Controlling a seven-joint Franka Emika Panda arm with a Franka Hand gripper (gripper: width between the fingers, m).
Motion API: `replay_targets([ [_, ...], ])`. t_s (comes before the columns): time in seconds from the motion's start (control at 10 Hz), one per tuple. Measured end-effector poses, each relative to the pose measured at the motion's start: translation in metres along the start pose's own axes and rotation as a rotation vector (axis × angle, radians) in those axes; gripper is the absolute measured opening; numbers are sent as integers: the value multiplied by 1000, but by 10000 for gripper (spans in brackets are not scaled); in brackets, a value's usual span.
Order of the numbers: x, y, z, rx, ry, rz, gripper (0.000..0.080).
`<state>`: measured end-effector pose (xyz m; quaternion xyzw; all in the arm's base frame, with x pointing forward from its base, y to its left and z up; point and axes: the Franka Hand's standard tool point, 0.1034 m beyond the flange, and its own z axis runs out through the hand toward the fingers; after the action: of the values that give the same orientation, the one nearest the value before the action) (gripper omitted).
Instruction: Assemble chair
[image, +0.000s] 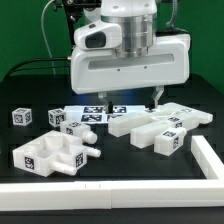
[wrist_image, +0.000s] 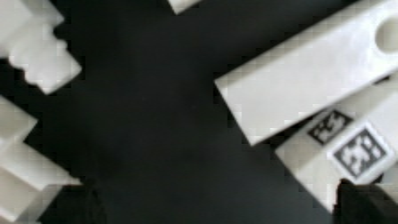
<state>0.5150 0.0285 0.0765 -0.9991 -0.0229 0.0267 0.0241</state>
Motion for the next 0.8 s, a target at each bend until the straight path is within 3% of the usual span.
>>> replay_targets([
  [0.1,9,-7,4,15,-10,92,649],
  [0.2,24,-21,3,47,-32,236,649],
  [0.3,34,-34,6,48,-31,284,649],
  [0.6,31,-34,10,54,-35,274,649],
  [0.8,28,-35,30,73,-24,379,649],
])
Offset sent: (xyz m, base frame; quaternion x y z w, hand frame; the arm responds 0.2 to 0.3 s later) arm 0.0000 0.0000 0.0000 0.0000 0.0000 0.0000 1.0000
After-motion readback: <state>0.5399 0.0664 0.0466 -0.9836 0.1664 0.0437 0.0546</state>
